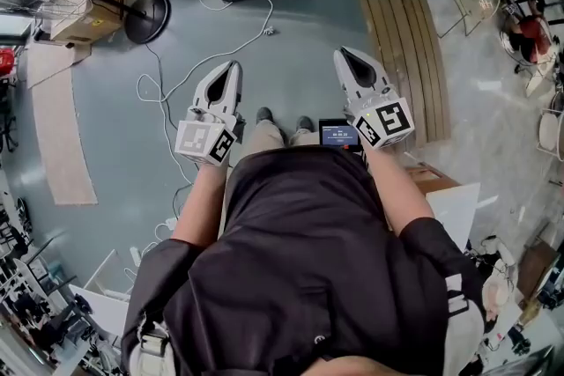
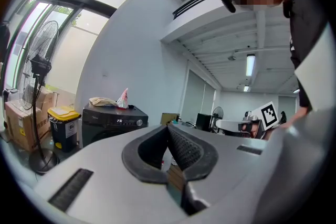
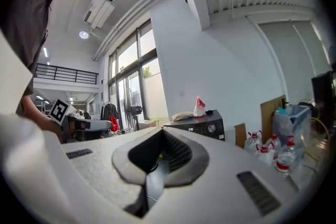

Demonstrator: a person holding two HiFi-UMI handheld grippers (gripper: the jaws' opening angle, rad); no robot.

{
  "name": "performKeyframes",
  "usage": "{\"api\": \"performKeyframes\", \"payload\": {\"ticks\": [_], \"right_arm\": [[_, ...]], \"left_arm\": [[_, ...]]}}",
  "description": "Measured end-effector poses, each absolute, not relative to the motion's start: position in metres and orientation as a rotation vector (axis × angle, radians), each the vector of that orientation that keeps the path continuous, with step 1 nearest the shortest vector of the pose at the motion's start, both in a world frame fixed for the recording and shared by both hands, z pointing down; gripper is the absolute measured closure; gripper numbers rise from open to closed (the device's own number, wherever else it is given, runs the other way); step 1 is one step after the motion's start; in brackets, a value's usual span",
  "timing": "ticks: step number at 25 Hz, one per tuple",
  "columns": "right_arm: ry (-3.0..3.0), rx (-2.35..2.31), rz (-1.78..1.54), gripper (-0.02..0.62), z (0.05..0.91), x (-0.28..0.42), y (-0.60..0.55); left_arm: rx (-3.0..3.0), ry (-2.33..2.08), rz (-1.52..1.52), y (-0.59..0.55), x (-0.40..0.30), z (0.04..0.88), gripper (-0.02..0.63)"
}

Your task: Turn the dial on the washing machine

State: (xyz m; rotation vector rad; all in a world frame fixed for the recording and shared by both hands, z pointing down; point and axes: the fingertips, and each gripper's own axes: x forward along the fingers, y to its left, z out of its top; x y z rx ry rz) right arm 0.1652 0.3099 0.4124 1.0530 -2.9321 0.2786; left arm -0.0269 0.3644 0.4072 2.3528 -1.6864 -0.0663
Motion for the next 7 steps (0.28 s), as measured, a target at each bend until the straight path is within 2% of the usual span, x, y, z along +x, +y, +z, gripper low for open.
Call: {"api": "performKeyframes", "payload": {"ticks": [7], "right_arm": [[-2.937, 1.053, 0.287, 0.594, 0.404, 0.184, 0.323]], "left_arm": [[2.354, -1.712, -0.099, 0.370, -0.023, 0.387, 0.612]]}}
